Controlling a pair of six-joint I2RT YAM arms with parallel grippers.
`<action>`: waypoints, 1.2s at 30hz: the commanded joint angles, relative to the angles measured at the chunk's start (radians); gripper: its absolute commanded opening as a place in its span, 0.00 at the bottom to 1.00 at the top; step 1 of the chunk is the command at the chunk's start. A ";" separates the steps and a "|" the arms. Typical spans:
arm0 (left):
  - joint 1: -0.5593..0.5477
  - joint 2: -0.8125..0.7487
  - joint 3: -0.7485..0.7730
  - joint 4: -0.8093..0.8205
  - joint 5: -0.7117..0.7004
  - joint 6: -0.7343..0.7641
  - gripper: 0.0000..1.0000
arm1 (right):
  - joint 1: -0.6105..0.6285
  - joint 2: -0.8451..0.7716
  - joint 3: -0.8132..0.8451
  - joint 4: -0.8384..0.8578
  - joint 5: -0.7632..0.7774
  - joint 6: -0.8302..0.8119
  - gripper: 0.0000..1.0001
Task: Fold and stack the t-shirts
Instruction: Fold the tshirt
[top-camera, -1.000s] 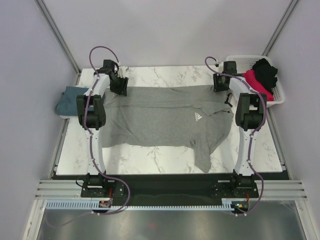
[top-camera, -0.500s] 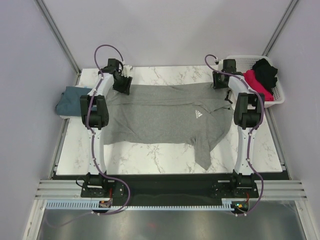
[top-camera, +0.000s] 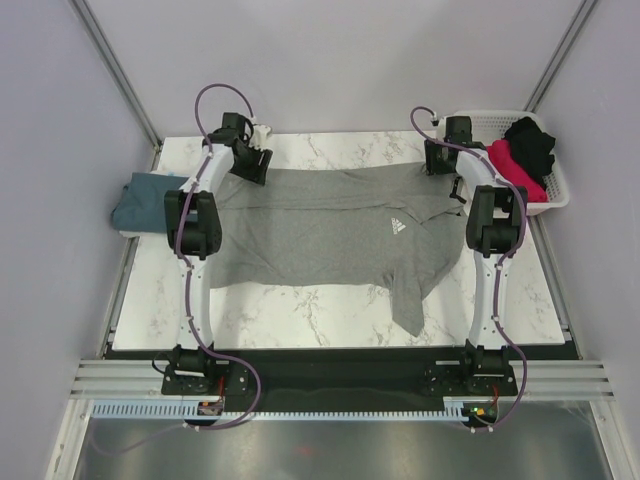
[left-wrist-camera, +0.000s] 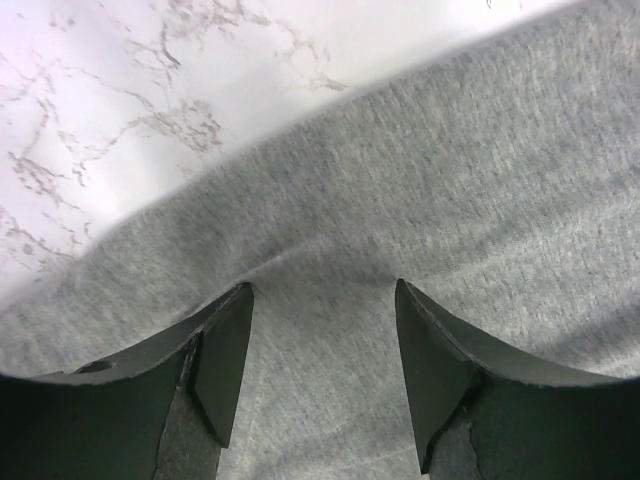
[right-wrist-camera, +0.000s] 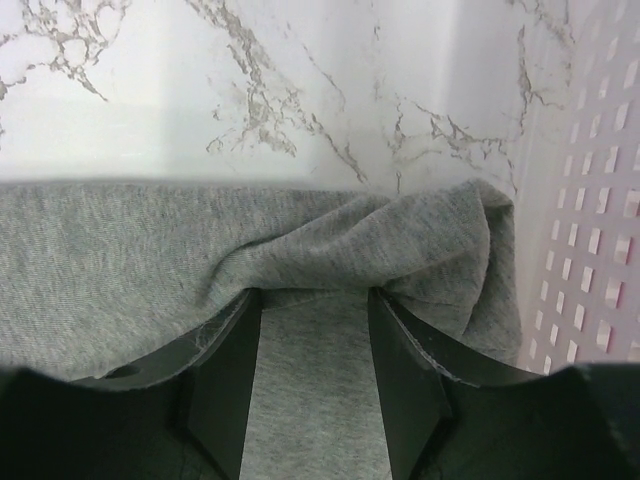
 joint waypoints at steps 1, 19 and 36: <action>0.000 -0.100 0.066 0.032 -0.015 -0.022 0.66 | -0.004 0.028 0.017 -0.029 0.037 -0.005 0.56; -0.028 -1.021 -0.988 0.014 0.038 0.123 0.64 | 0.019 -0.785 -0.725 -0.141 -0.210 -0.100 0.61; -0.026 -0.934 -1.256 0.027 0.068 0.068 0.63 | -0.015 -0.704 -0.902 -0.123 -0.253 0.043 0.61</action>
